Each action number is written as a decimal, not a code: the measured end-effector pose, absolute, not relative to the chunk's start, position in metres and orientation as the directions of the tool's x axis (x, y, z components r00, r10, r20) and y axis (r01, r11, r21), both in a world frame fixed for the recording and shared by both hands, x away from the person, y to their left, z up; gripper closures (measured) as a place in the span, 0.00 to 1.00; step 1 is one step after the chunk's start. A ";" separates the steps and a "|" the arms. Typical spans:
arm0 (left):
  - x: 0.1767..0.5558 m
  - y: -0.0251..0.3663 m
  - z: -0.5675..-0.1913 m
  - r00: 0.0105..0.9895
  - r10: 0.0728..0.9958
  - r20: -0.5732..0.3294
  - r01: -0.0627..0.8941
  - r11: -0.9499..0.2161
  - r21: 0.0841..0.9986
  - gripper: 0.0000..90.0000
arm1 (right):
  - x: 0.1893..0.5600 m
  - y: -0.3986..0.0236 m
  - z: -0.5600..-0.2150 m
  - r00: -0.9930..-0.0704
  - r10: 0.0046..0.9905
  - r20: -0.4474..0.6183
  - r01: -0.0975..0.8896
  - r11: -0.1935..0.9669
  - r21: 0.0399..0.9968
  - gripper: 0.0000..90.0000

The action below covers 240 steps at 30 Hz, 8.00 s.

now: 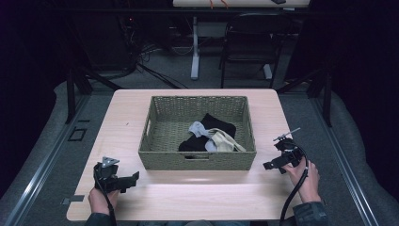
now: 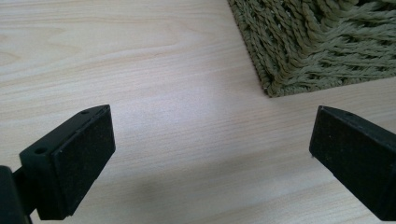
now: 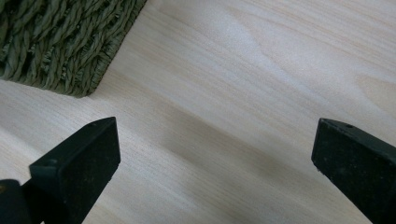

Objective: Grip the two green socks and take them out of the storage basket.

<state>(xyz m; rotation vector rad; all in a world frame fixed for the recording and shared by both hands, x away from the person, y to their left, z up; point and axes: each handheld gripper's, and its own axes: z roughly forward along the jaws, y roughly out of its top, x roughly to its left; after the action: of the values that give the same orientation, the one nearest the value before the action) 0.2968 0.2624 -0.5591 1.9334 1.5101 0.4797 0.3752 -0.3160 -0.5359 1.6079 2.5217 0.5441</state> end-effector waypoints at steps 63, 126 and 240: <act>0.299 0.261 -0.561 0.287 0.952 -0.111 0.730 -0.143 0.668 0.00 | 0.411 -0.282 -0.392 -0.595 0.795 0.122 0.714 0.453 0.534 0.03; 0.300 0.260 -0.562 0.304 0.944 -0.128 0.736 -0.148 0.660 0.00 | 0.499 -0.141 -0.481 -0.731 0.679 0.069 0.678 0.711 0.184 0.90; 0.301 0.258 -0.562 0.309 0.942 -0.129 0.744 -0.155 0.650 0.00 | 0.474 -0.299 -0.352 -0.456 0.889 -0.025 0.833 0.437 0.340 0.98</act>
<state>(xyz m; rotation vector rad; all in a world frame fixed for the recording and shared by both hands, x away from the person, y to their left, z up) 0.3013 0.2584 -0.5619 1.9564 1.4912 0.4099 0.4743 -0.2989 -0.3521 1.5116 2.4870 0.4164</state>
